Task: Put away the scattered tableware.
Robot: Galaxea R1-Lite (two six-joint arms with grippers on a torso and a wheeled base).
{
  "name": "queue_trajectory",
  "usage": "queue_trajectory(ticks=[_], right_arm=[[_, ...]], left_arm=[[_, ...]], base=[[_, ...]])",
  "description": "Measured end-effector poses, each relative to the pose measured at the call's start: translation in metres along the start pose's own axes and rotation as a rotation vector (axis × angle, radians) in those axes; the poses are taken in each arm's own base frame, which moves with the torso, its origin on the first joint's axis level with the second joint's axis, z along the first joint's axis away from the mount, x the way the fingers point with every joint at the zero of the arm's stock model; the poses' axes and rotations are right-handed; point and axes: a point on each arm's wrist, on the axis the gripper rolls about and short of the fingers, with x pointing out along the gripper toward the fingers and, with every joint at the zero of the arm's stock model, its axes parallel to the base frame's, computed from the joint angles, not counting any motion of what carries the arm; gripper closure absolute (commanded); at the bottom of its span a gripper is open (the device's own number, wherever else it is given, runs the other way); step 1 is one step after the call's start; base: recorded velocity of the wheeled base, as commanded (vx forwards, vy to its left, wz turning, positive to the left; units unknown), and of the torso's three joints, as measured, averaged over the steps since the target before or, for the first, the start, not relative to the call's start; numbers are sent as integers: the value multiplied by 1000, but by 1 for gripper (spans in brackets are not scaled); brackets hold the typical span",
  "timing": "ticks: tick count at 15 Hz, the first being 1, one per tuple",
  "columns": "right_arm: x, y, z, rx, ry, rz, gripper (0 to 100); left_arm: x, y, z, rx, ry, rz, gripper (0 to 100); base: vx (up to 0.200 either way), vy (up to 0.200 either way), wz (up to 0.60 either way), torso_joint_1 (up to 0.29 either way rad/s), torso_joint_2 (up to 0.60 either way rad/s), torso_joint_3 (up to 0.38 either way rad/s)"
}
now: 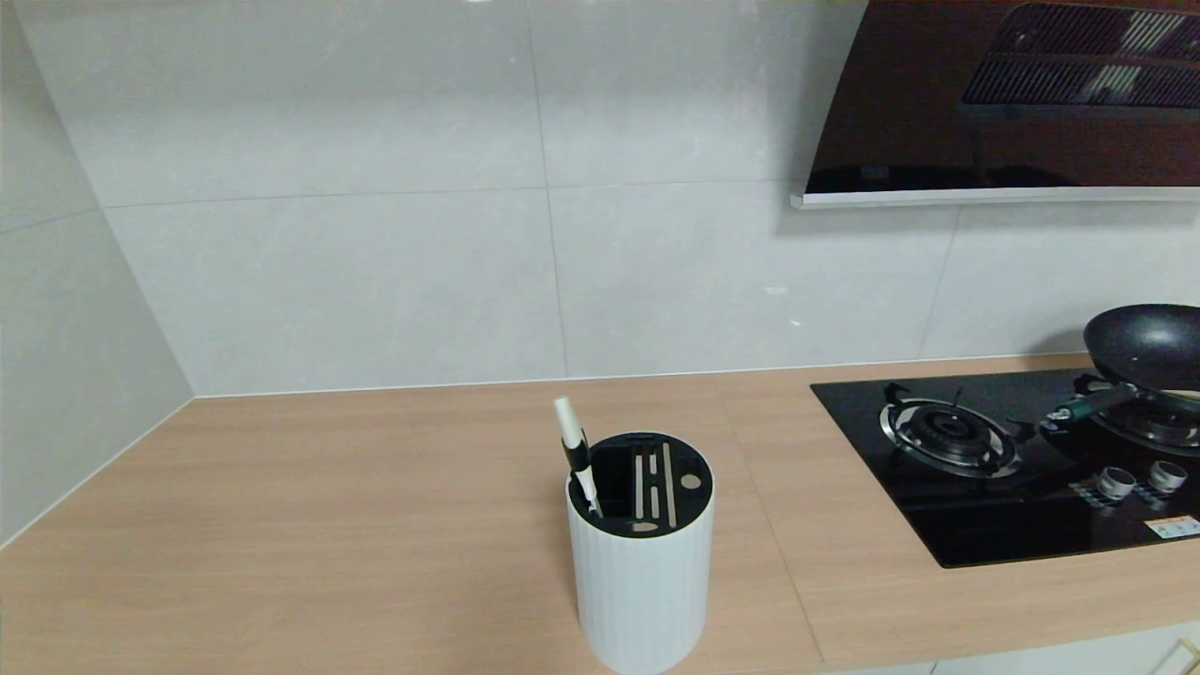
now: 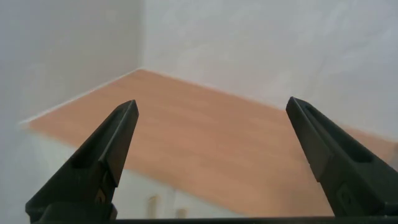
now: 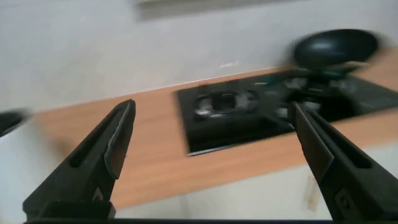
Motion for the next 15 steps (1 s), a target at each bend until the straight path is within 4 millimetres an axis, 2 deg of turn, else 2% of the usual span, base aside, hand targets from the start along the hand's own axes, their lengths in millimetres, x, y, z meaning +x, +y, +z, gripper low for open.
queue_trajectory(ticks=[4, 6, 9, 15], right_arm=[[8, 0, -40, -9, -21, 33, 0], [9, 1, -55, -33, 65, 95, 0], [8, 3, -61, -82, 109, 200, 0], [8, 3, -62, -71, 115, 211, 0]], left_arm=[[7, -3, -39, 84, 55, -97, 0], [11, -6, -55, 155, 81, -215, 0], [12, -9, -63, 158, 92, -329, 0], [12, -11, -69, 127, 127, -437, 0]], base=[[0, 0, 0, 0, 0, 0], [0, 0, 0, 0, 0, 0], [0, 0, 0, 0, 0, 0], [0, 0, 0, 0, 0, 0]])
